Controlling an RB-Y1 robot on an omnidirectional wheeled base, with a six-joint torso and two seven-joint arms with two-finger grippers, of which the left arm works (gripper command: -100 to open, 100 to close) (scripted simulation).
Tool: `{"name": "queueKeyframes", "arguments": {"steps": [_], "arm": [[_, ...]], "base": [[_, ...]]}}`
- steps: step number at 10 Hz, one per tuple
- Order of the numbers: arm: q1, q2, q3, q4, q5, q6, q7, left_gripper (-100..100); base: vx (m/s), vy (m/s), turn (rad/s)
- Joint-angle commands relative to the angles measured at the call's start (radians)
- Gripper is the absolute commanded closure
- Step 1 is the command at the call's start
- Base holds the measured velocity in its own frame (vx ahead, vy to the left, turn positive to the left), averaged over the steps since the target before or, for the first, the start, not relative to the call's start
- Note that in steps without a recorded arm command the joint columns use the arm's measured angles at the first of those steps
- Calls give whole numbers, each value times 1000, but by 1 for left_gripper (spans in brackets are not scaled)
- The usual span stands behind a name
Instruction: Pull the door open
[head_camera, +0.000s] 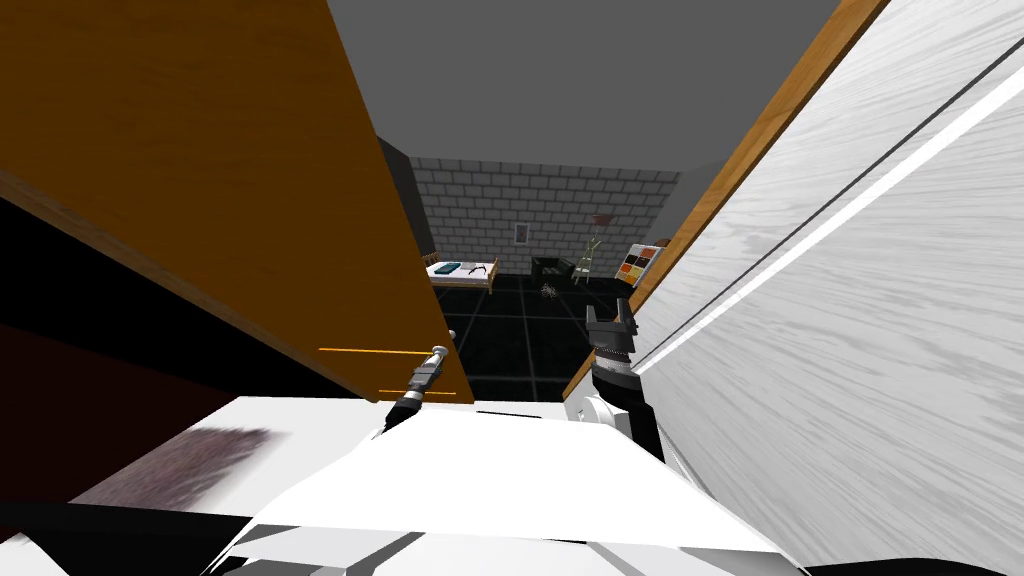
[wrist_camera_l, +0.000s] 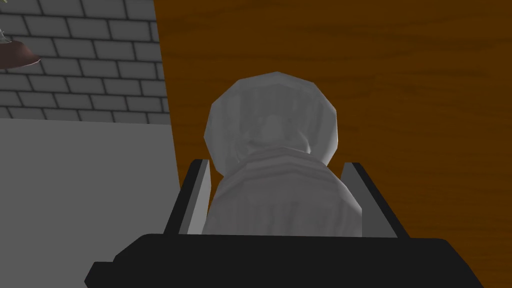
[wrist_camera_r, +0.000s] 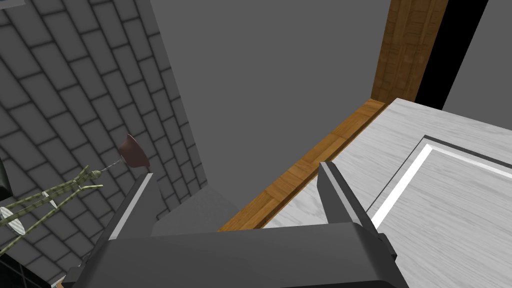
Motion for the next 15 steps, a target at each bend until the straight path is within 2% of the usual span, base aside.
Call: {"name": "queueKeyframes", "arguments": {"steps": [1, 2, 3, 5, 11, 12, 14, 15], "arm": [[2, -4, -3, 0, -1, -1, 1, 100], [2, -4, -3, 0, -1, -1, 1, 100], [-1, -1, -3, 2, 6, 1, 33, 100], [-3, -1, -6, 4, 12, 2, 62, 100], [-15, -1, -21, 11, 46, 6, 220, 100], [-15, -1, -21, 11, 46, 6, 226, 100], [-21, -2, -29, 15, 62, 8, 289, 100], [-21, -2, -29, 15, 62, 8, 297, 100]], "base": [[-8, -1, 5], [0, 0, 0], [-14, 12, -19], [-23, 16, -28], [-36, 15, -35], [-32, 15, -21], [-39, 8, -31], [-32, 16, -25]]}}
